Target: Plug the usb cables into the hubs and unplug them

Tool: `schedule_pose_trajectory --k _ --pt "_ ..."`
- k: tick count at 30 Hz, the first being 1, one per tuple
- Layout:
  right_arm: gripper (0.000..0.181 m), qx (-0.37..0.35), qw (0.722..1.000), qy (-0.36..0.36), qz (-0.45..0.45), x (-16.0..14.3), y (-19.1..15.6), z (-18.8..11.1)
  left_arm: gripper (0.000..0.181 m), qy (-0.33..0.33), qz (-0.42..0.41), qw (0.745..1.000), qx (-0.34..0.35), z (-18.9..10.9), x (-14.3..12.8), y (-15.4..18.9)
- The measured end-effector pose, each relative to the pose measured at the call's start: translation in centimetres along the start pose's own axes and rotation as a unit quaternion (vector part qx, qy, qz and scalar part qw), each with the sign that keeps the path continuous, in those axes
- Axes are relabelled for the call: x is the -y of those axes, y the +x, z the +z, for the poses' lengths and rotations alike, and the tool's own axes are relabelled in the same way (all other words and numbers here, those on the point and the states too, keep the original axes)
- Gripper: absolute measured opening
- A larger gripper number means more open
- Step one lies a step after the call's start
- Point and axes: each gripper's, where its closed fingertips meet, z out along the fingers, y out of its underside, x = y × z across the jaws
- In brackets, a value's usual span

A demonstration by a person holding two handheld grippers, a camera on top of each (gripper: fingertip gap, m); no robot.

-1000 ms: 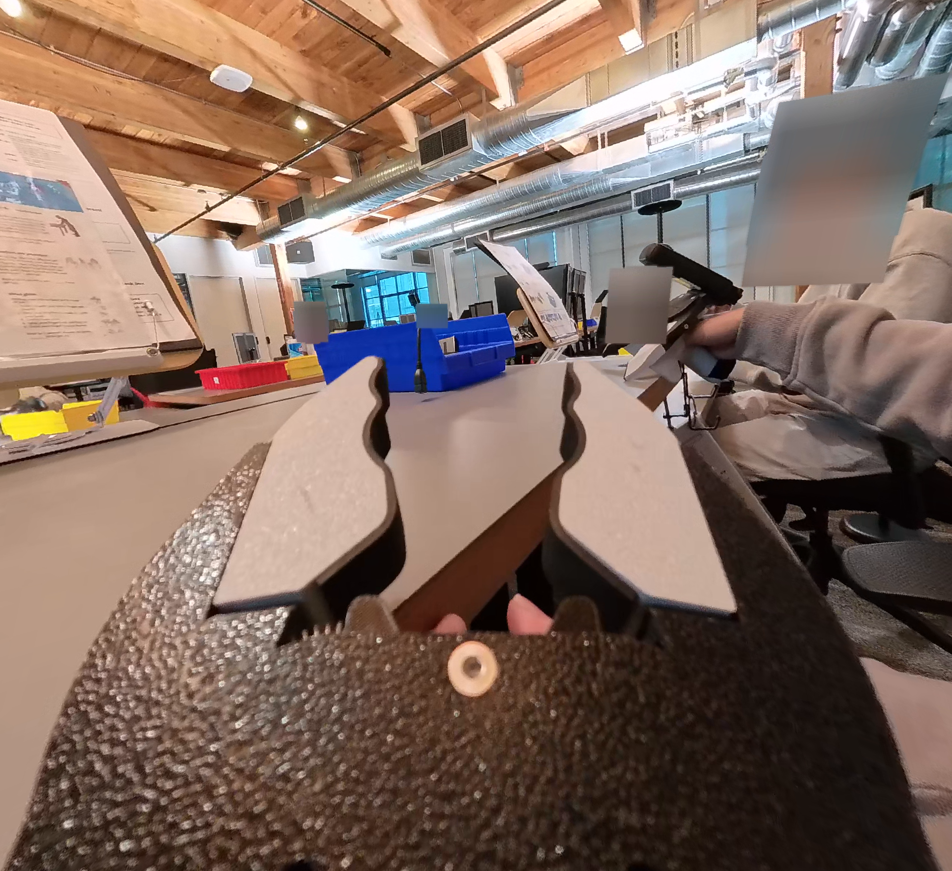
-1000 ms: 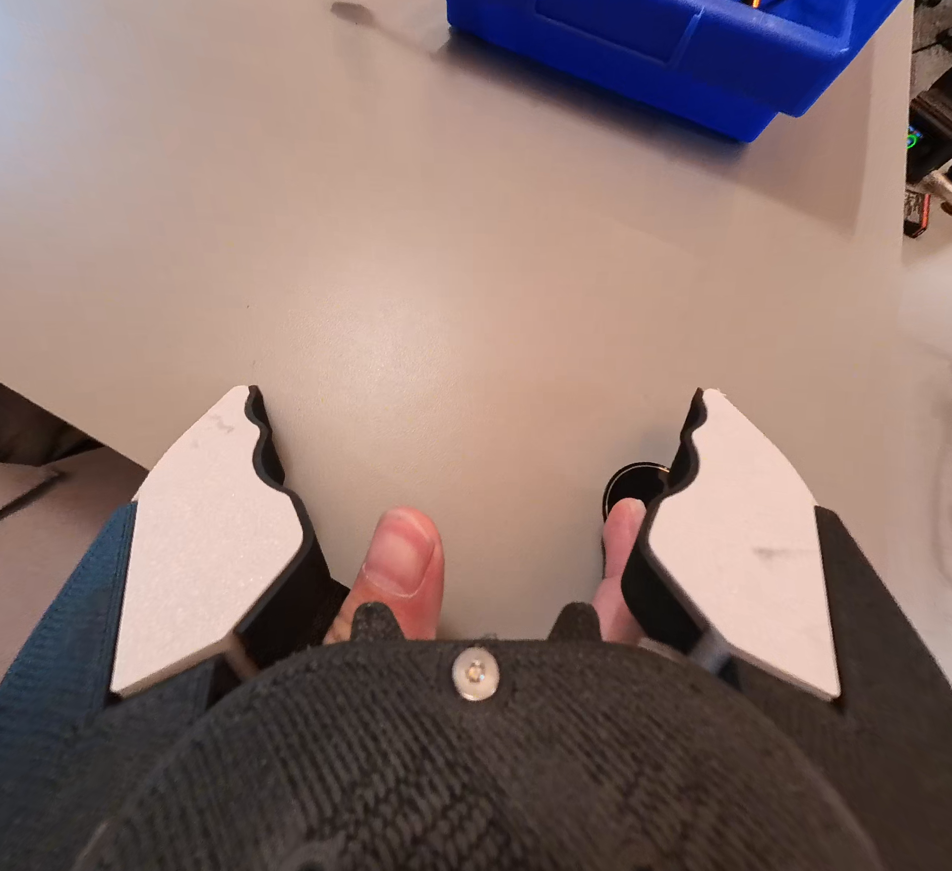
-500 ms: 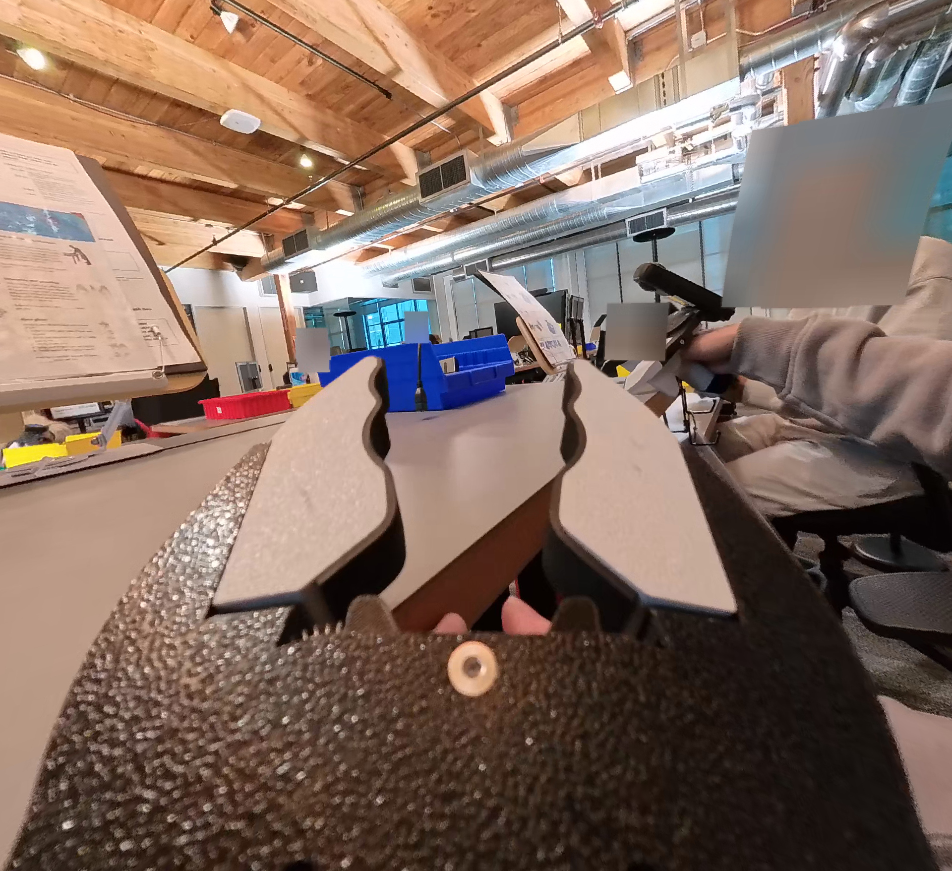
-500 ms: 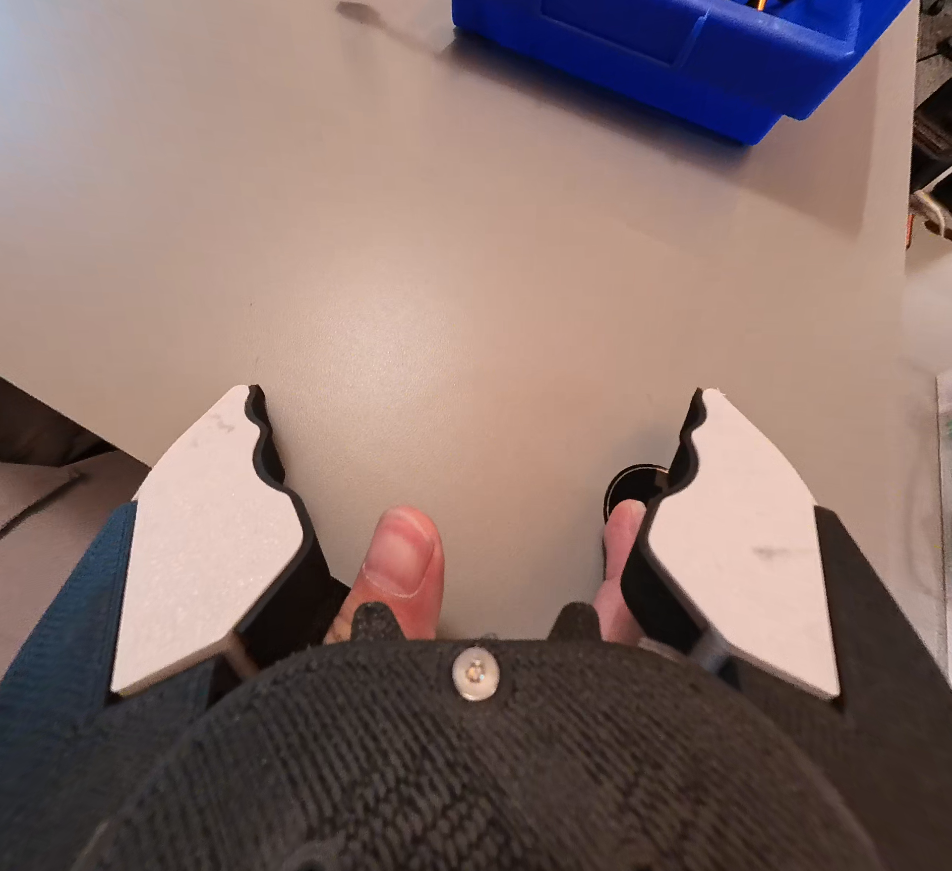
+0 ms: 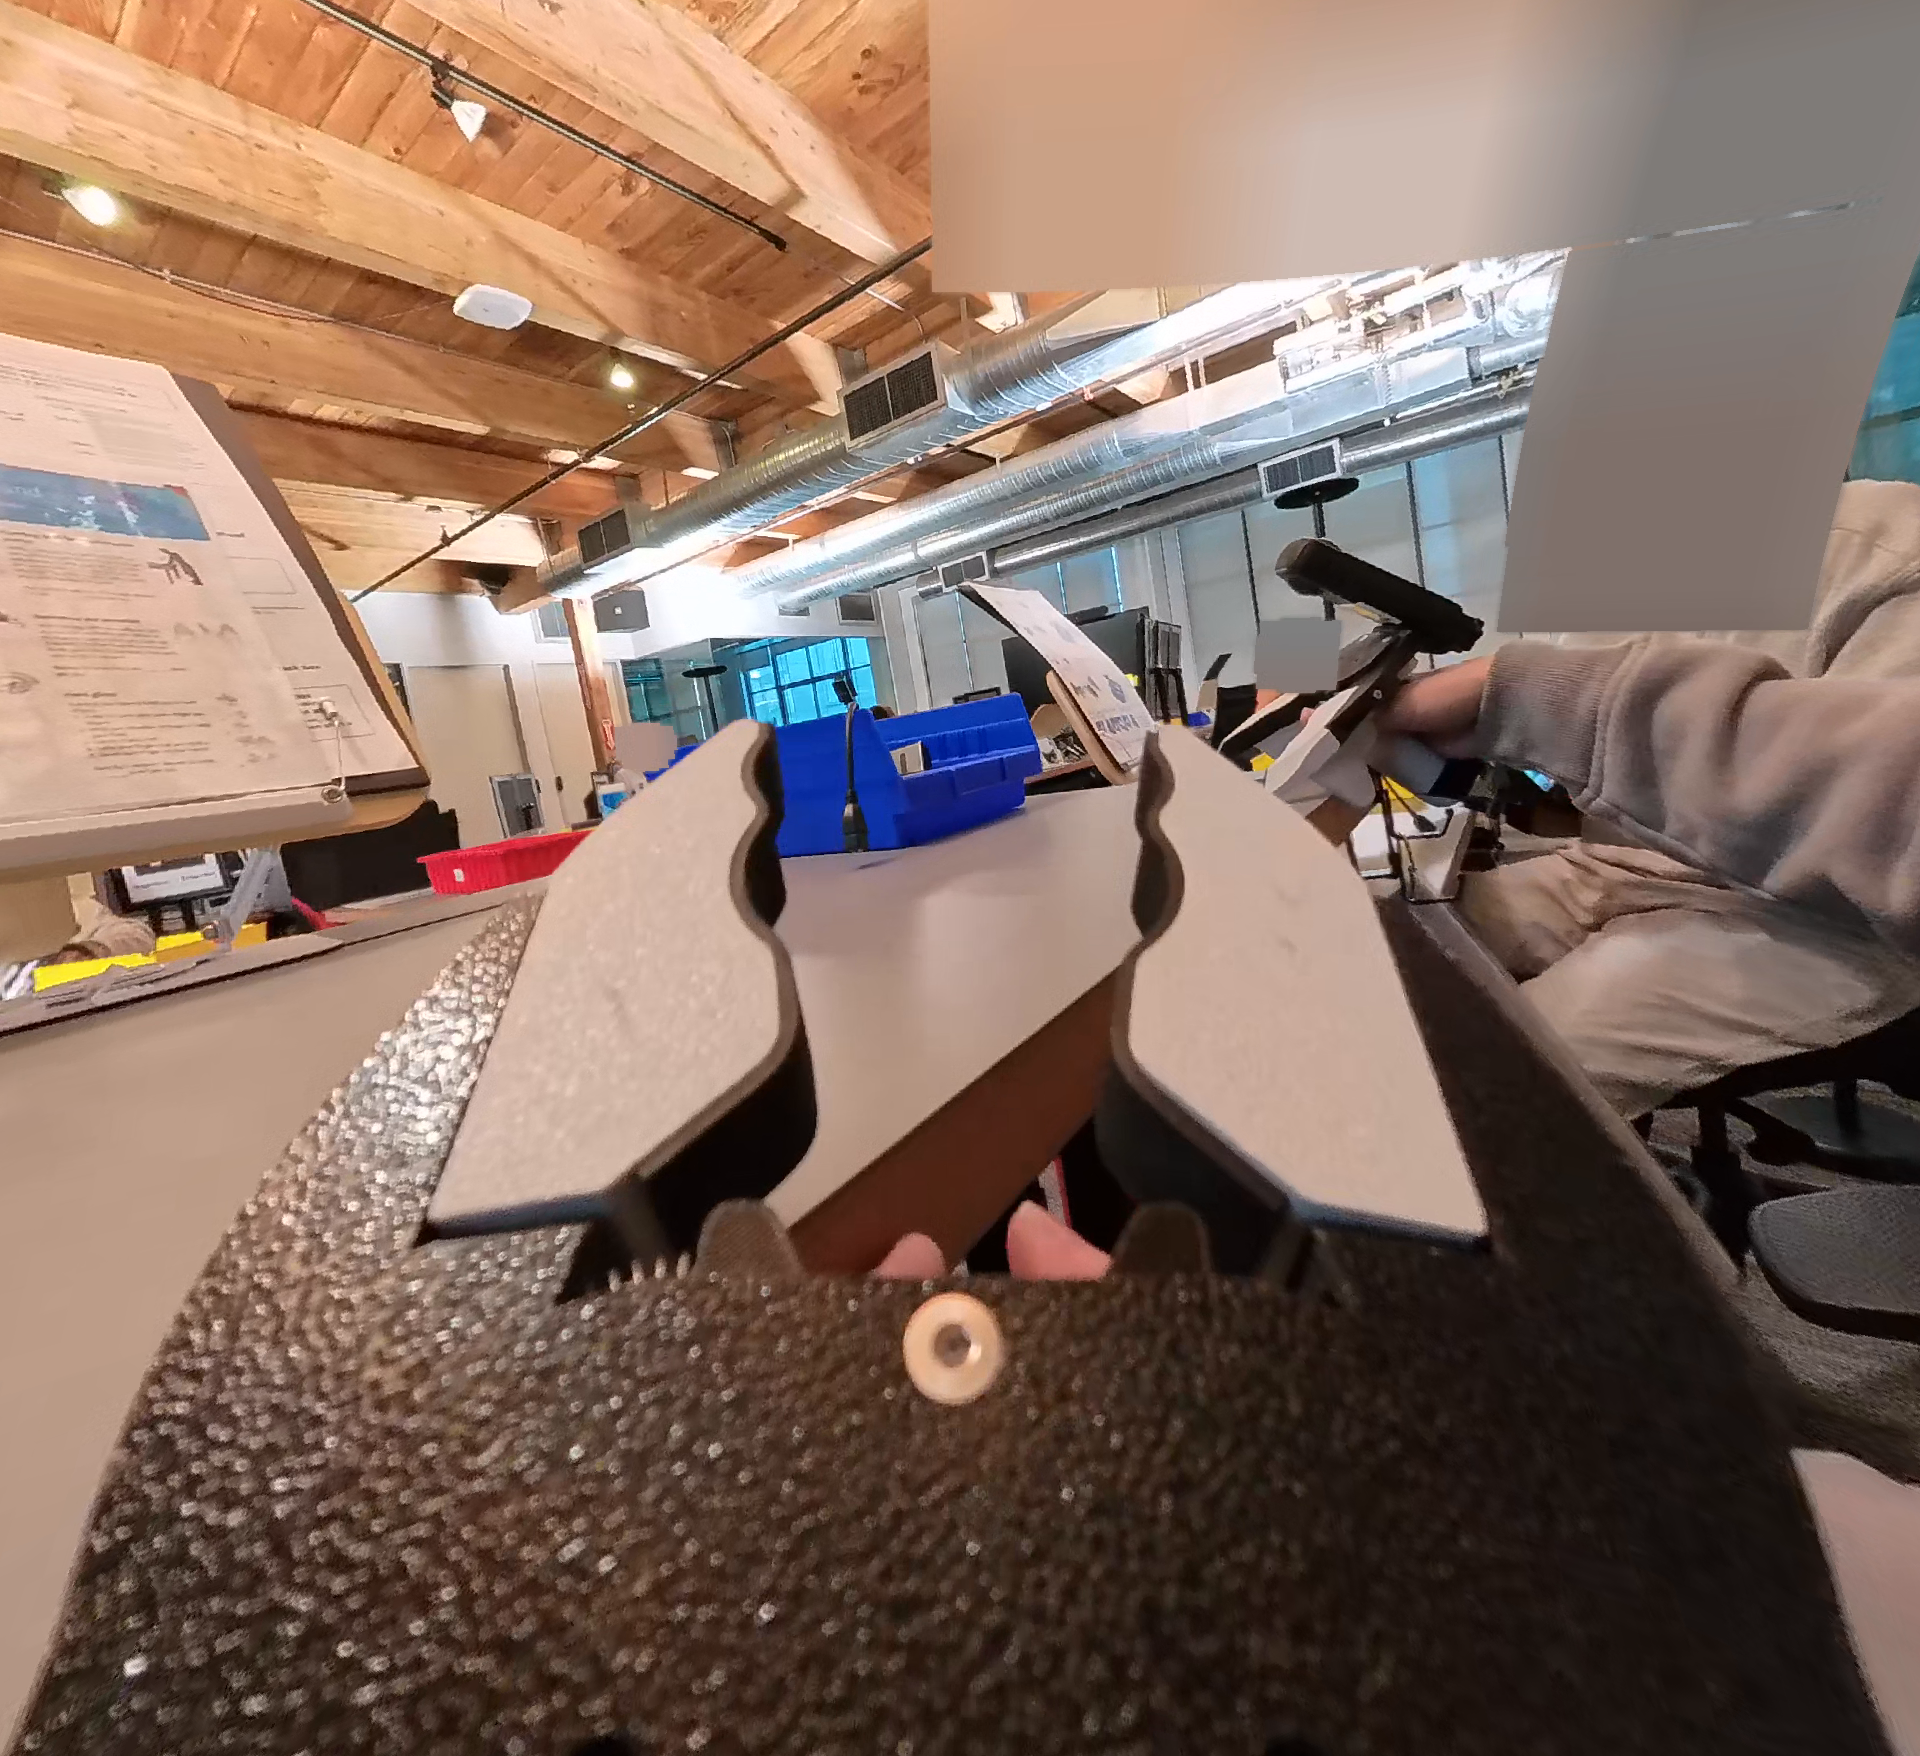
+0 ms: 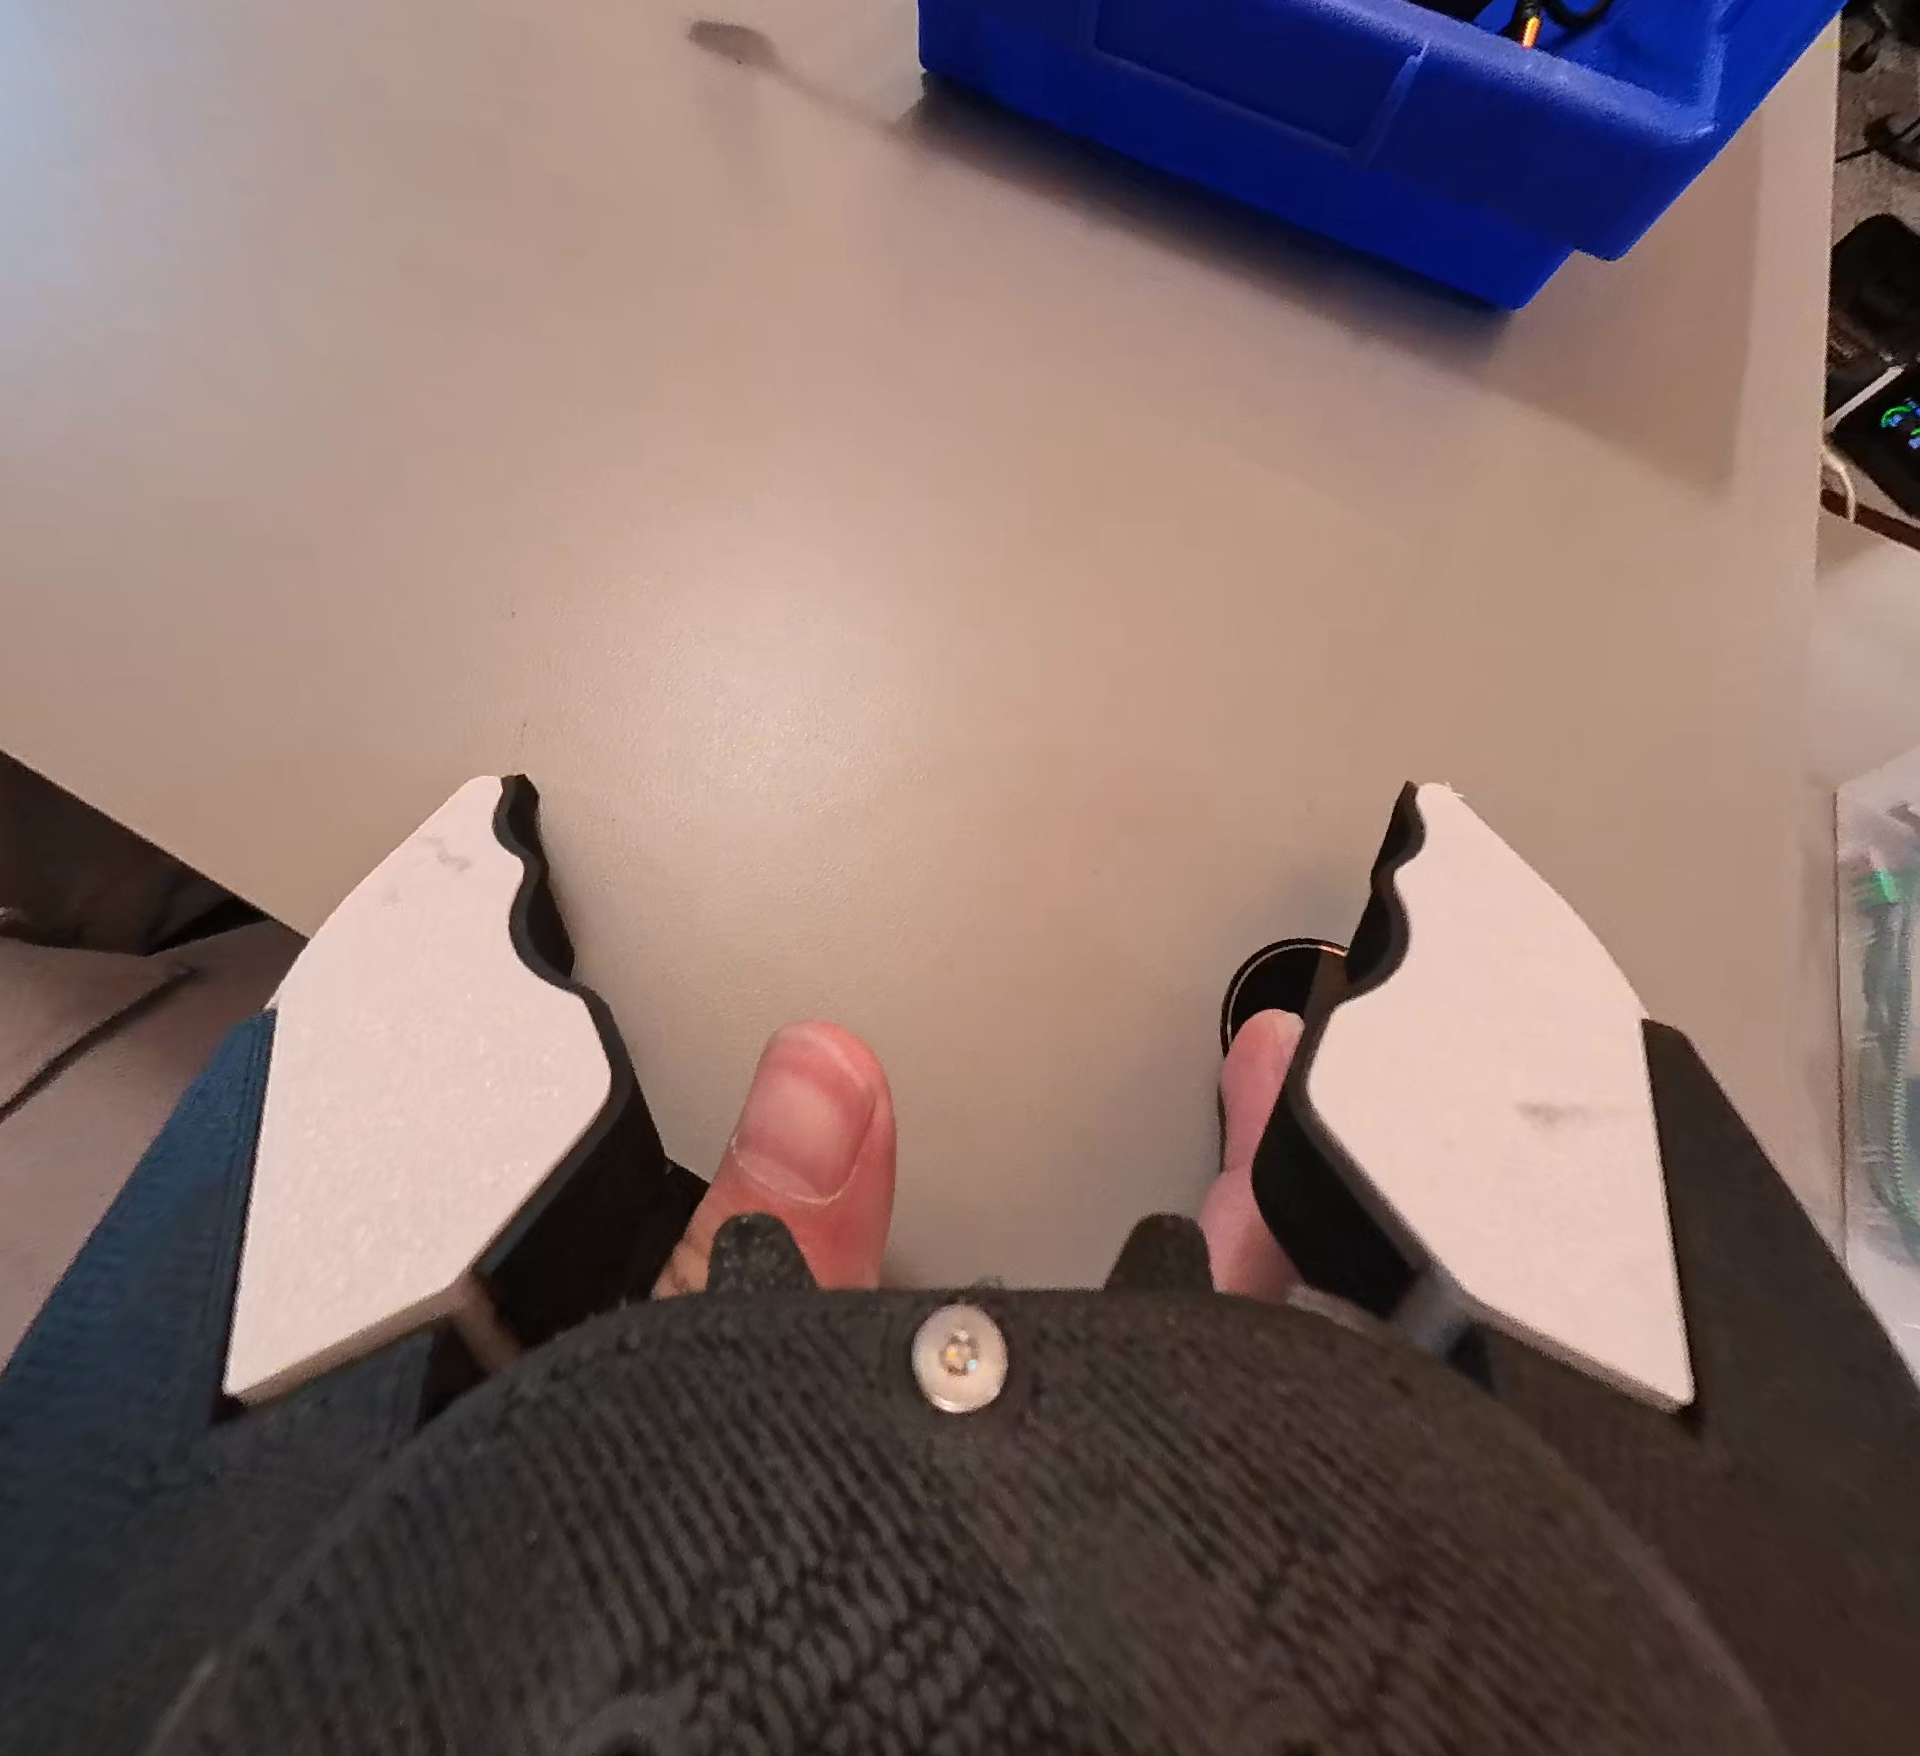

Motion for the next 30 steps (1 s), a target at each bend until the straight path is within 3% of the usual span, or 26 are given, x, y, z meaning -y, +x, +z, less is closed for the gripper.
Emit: schedule_pose_trajectory --k 30 --pt "0.146 -0.004 1.000 0.013 -0.006 3.4 0.4 -2.1 0.067 0.036 0.012 0.999 0.003 1.2 3.7 -0.4"
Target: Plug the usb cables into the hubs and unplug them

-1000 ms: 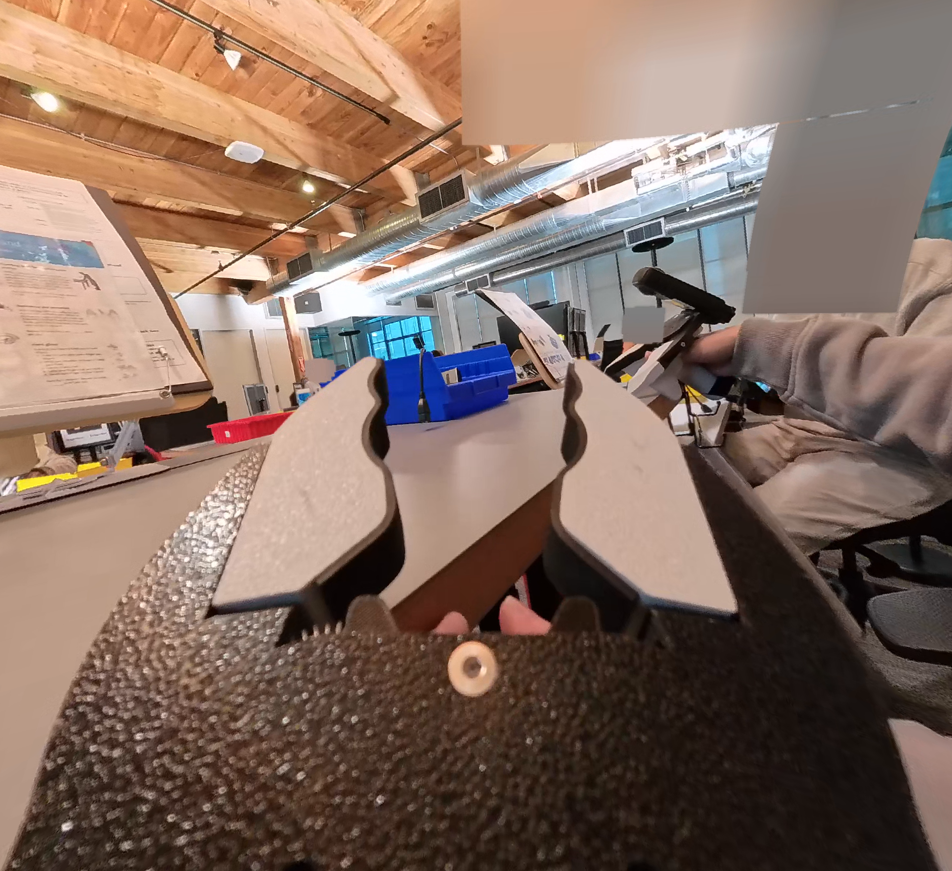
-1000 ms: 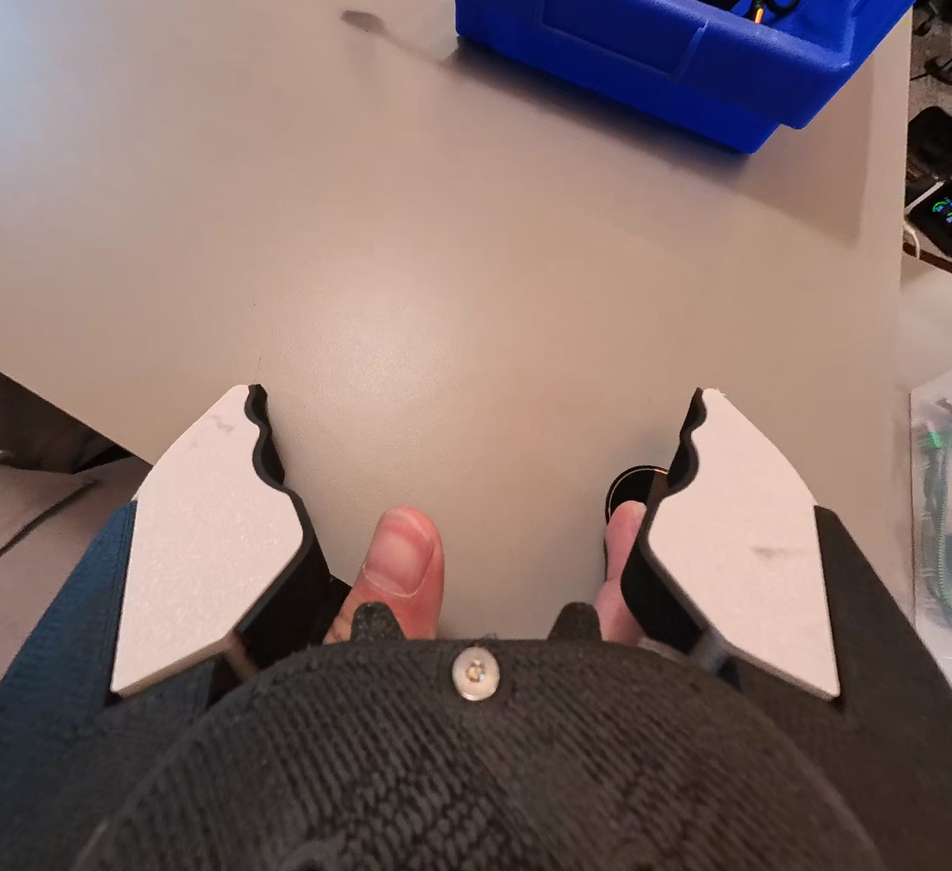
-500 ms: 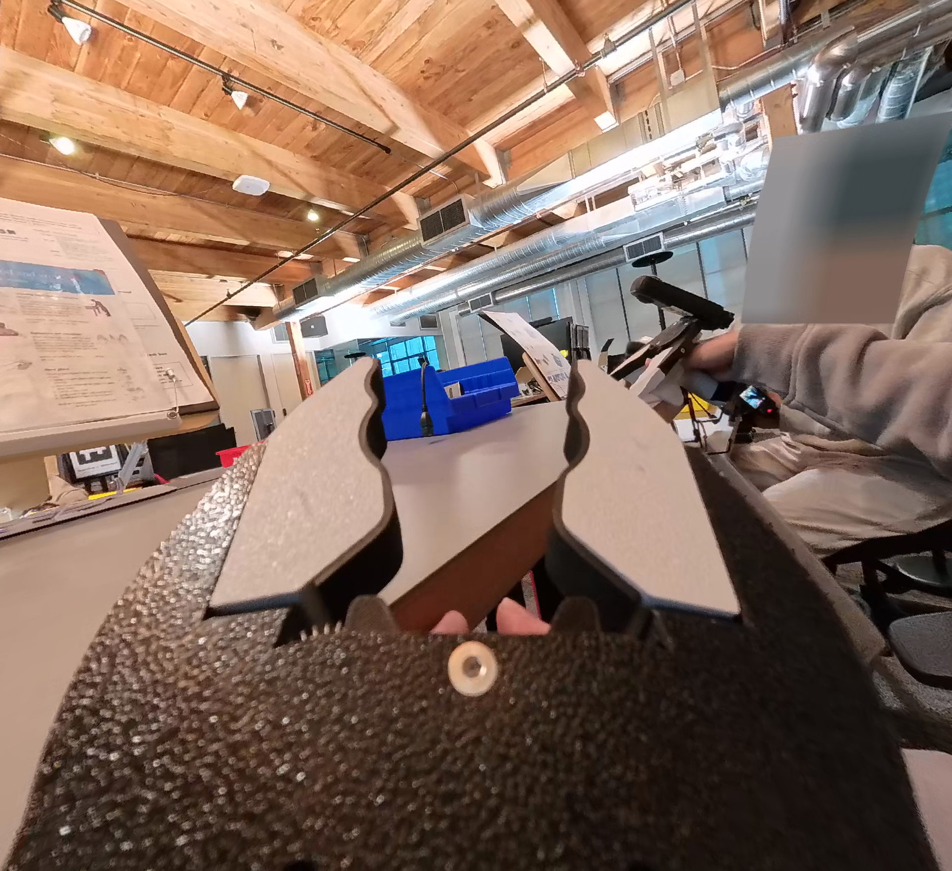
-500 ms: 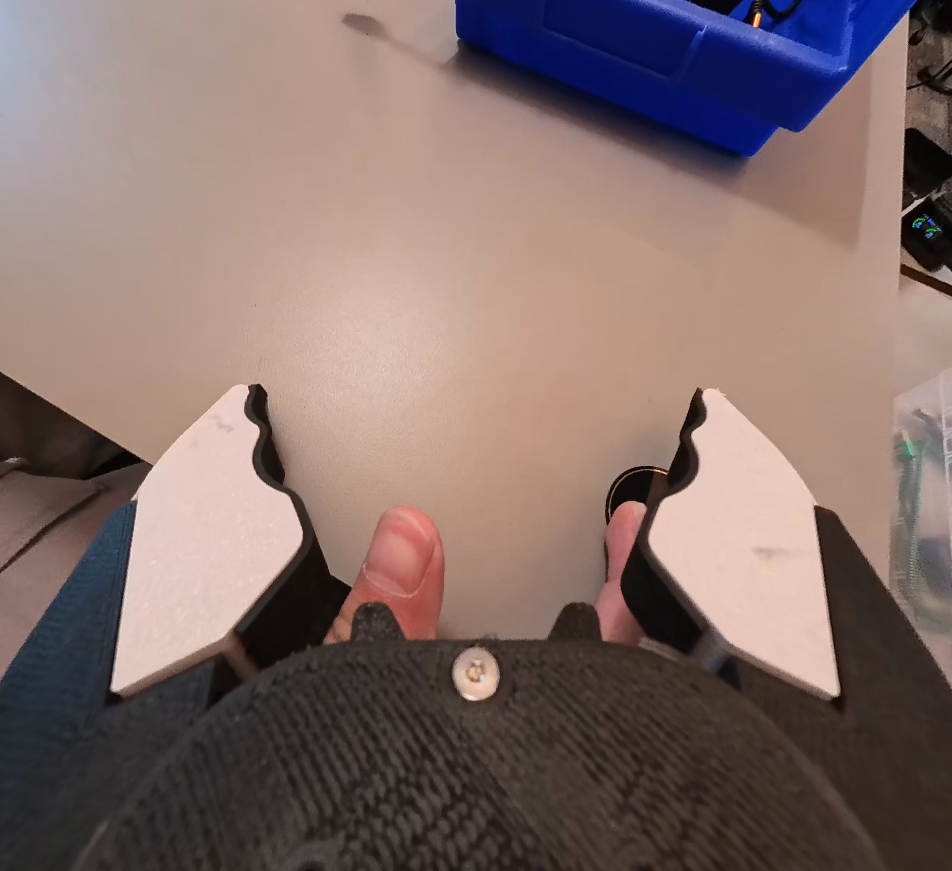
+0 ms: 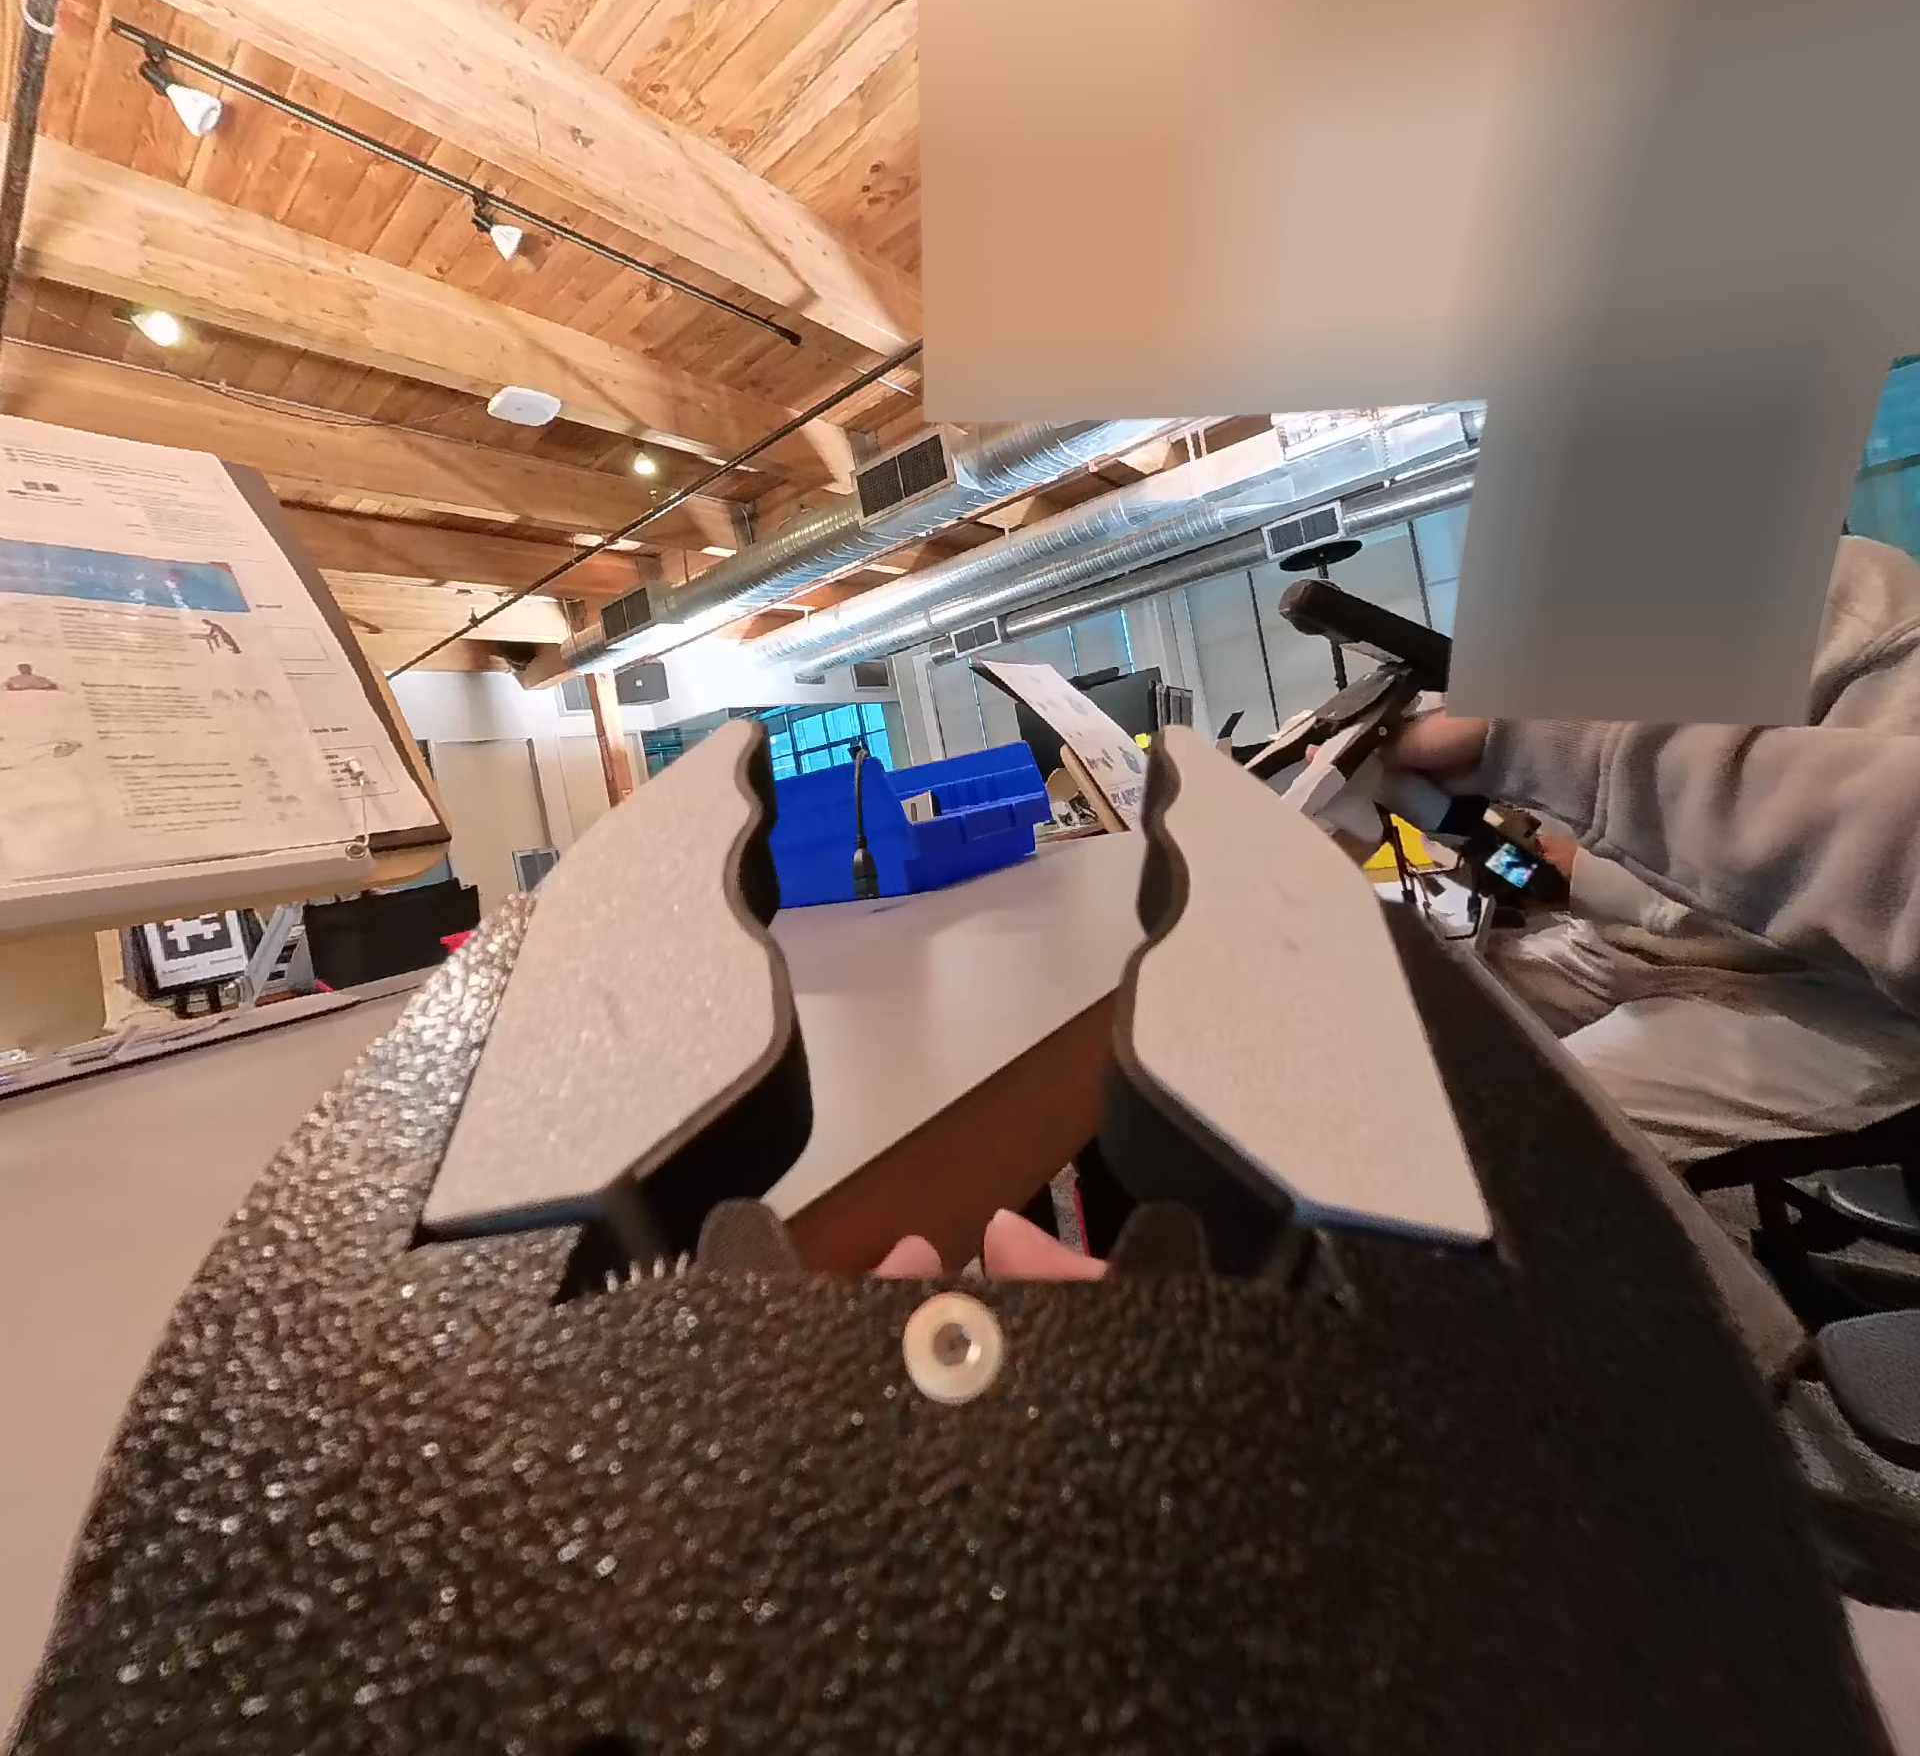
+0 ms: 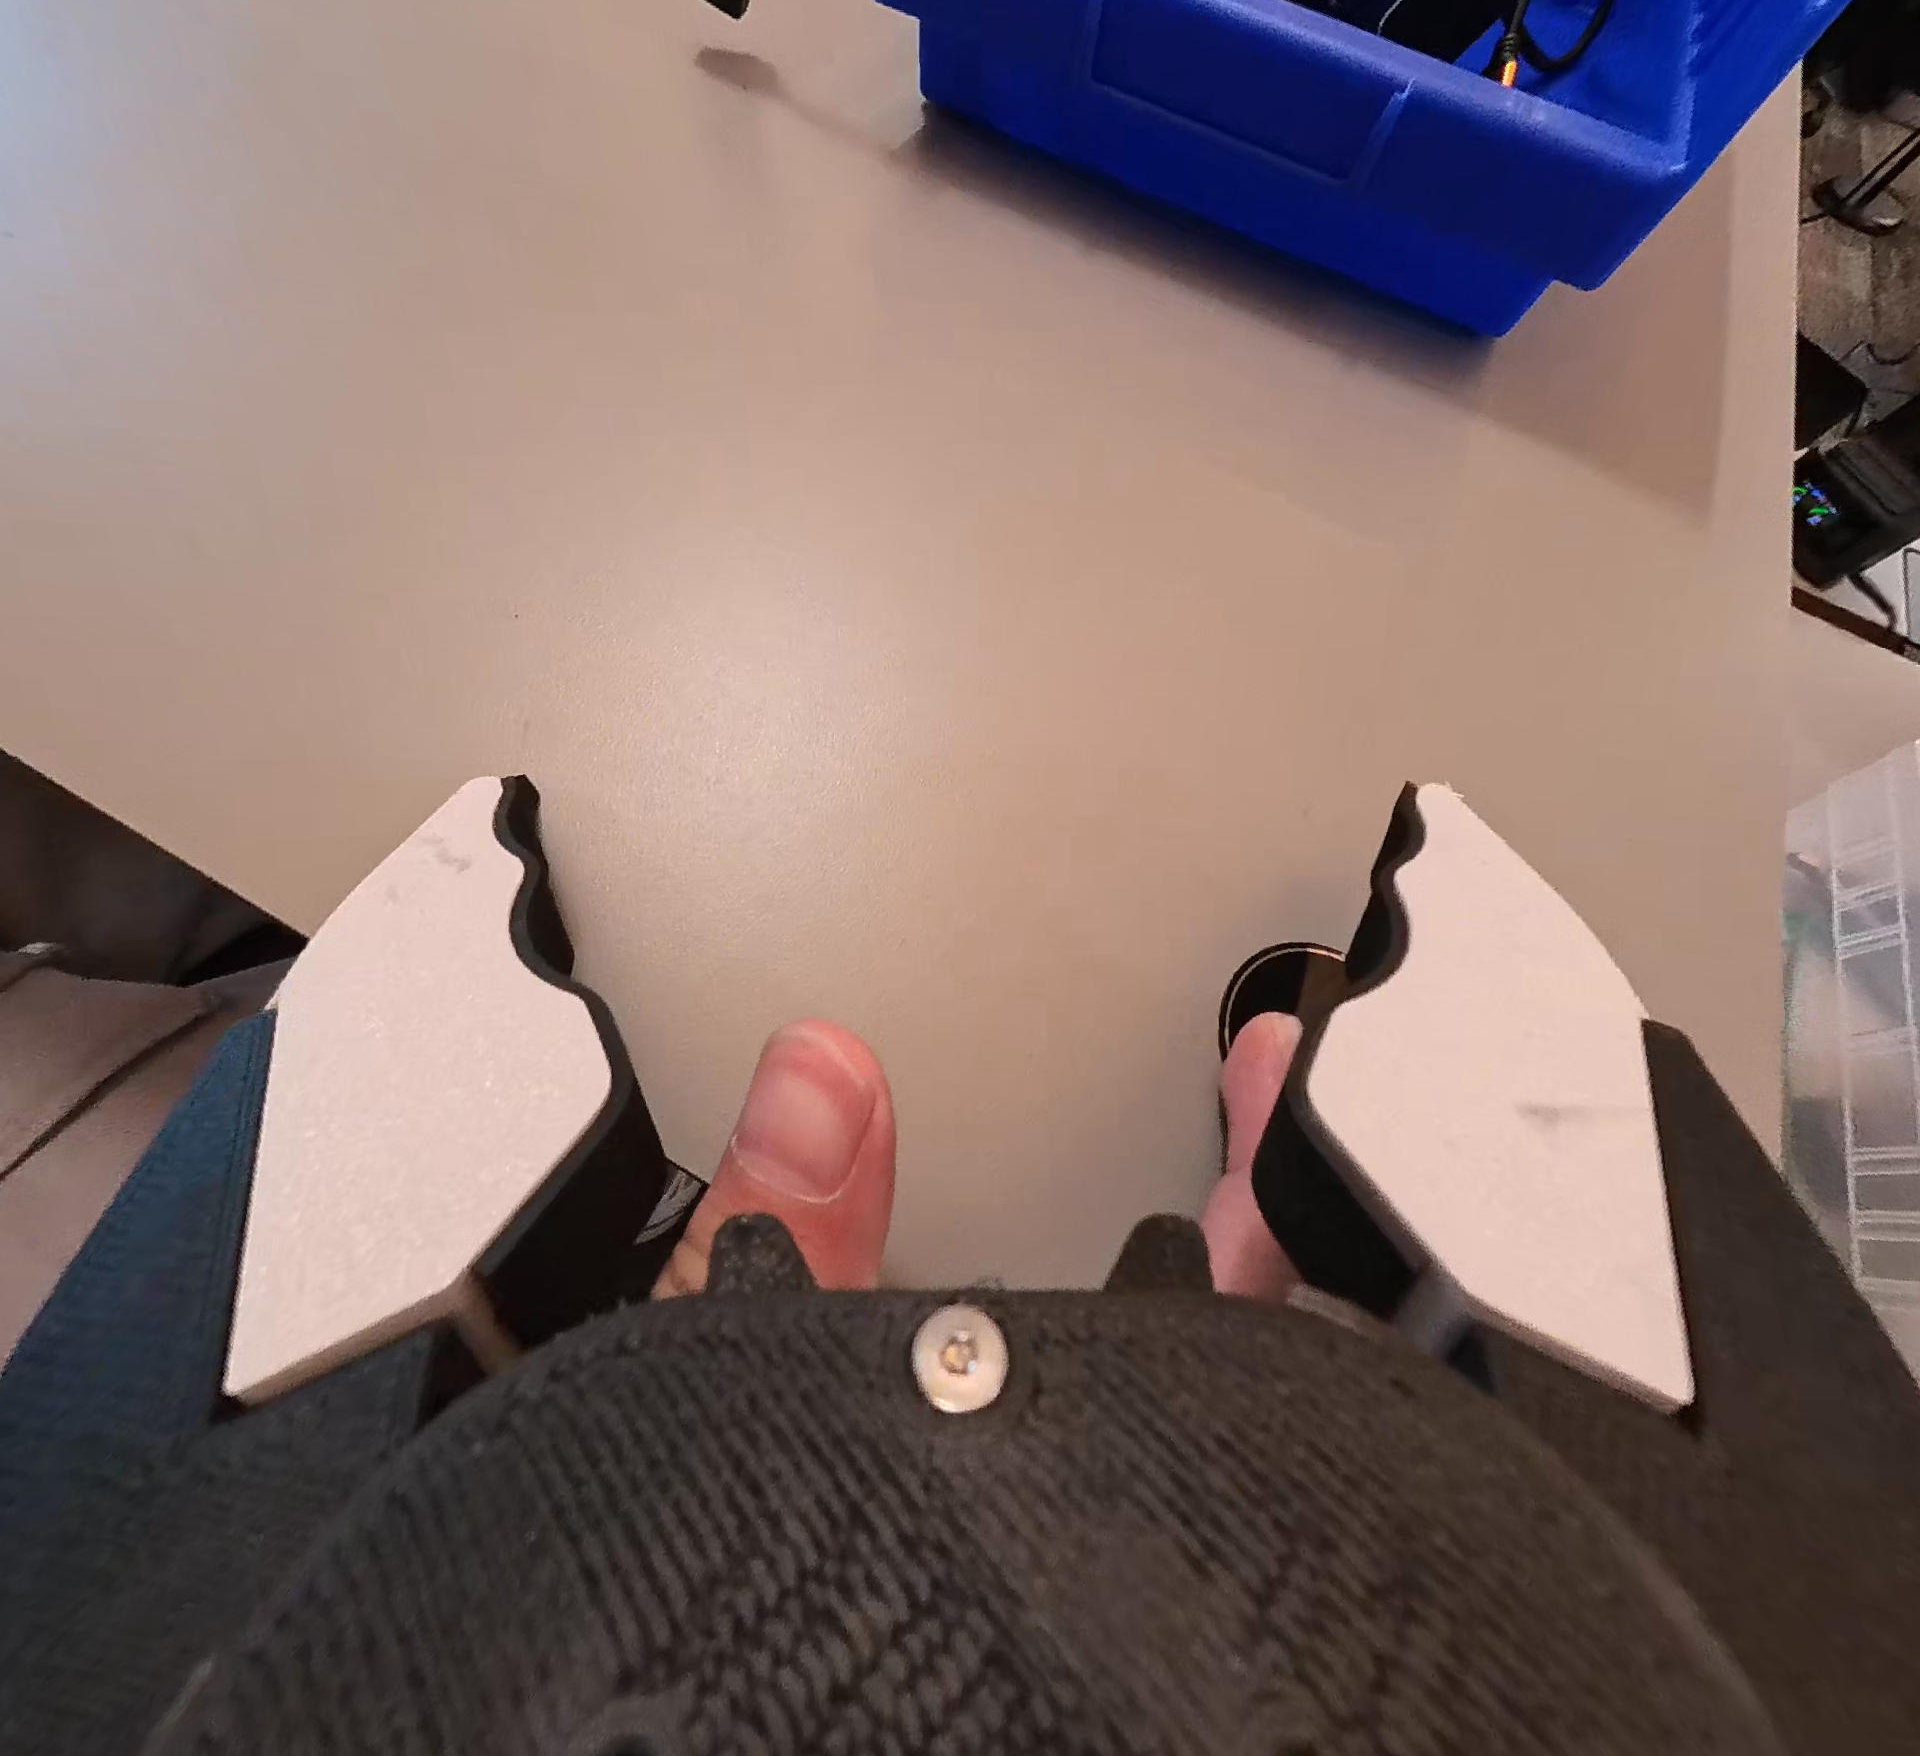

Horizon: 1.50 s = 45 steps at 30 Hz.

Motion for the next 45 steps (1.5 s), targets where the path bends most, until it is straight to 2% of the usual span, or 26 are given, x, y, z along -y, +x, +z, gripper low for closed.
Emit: schedule_pose_trajectory --k 8,18,20,22,23,25,26,29,31,33,35,37,40,43,45 --pt "0.146 -0.015 0.999 0.040 -0.031 1.0 0.0 -0.7 0.069 -0.024 -0.013 1.000 -0.012 0.0 0.3 -0.3" --pt "0.146 -0.055 0.987 0.138 -0.059 2.9 0.5 -2.2 0.070 -0.090 0.059 0.994 -0.032 -1.2 -1.4 0.9" --pt "0.143 -0.083 0.981 0.176 -0.018 4.2 1.7 -3.2 0.070 -0.088 0.048 0.994 -0.034 -1.1 -1.1 0.7" --pt "0.125 -0.127 0.964 0.227 0.056 5.8 3.4 -5.2 0.073 -0.092 0.019 0.994 -0.047 -1.2 -0.5 0.3" --pt "0.124 -0.128 0.957 0.250 0.069 6.6 3.4 -6.1 0.076 -0.100 -0.002 0.994 -0.050 -1.2 -0.2 -0.1" --pt "0.146 -0.129 0.949 0.282 0.055 8.1 2.7 -7.2 0.081 -0.129 -0.051 0.989 -0.053 -1.1 0.3 -1.1" --pt "0.140 -0.127 0.946 0.294 0.048 9.0 2.3 -7.3 0.085 -0.145 -0.069 0.986 -0.054 -1.1 0.5 -1.7" --pt "0.145 -0.089 0.954 0.286 0.012 11.9 0.1 -5.5 0.089 -0.215 -0.113 0.967 -0.071 -0.9 0.8 -3.5" --pt "0.145 -0.063 0.964 0.256 -0.031 13.7 -1.4 -3.2 0.093 -0.288 -0.175 0.936 -0.097 -0.7 0.7 -4.2" --pt "0.145 -0.046 0.974 0.215 -0.060 15.2 -2.1 -0.5 0.105 -0.359 -0.207 0.901 -0.131 -0.5 0.5 -5.0" --pt "0.140 -0.041 0.975 0.199 -0.092 16.9 -2.5 1.8 0.116 -0.415 -0.176 0.887 -0.104 0.3 -0.6 -7.7" --pt "0.136 -0.031 0.980 0.179 -0.082 18.5 -2.5 4.0 0.113 -0.449 -0.123 0.883 -0.058 1.1 -2.0 -10.9" --pt "0.135 0.009 0.986 0.163 -0.037 20.9 -3.1 6.7 0.108 -0.504 -0.048 0.862 -0.007 1.4 -4.1 -15.0" --pt "0.135 0.030 0.993 0.116 0.016 22.2 -3.6 9.1 0.105 -0.535 -0.043 0.843 0.030 1.7 -5.2 -17.4" --pt "0.130 0.017 0.997 0.061 0.040 21.7 -3.6 10.8 0.107 -0.544 -0.040 0.838 0.025 2.0 -5.5 -18.1"
